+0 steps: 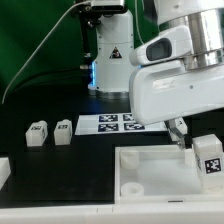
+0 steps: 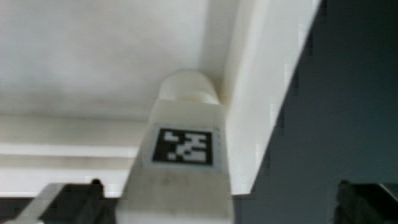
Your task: Assemble one leg
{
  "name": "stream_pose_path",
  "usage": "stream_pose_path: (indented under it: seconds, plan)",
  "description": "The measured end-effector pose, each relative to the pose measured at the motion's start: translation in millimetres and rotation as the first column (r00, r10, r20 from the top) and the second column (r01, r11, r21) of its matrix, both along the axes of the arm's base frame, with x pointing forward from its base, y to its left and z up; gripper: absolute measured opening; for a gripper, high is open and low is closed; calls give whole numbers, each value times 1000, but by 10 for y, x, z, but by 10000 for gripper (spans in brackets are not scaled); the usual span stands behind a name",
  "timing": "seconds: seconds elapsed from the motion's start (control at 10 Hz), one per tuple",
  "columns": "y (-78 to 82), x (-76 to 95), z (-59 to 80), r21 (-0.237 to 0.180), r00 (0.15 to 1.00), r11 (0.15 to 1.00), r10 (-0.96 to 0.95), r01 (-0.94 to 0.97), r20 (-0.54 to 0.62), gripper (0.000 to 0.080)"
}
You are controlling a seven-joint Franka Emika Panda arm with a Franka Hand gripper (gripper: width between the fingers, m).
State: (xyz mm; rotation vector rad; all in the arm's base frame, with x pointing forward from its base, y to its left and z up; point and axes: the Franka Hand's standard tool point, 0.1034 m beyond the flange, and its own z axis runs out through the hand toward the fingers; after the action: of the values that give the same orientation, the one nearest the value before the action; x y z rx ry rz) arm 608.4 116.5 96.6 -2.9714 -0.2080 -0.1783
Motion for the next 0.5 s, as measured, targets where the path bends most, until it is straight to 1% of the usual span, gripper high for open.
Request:
stream_pose_path:
  seconds: [0.1,0.2,0.3,0.4,0.5]
  plan:
    - [7,27,-8,0,996,1000,7,-7,-94,649]
    - [28,66,12,-4,980,1000,23,-24,-197,649]
    - [45,173,16,-4,976,999,33,-35,-217,649]
    - [26,219,-17,-5,981,1000,27,-28,-191,649]
    - [10,186,-77,-7,982,1000,23,-25,-189,649]
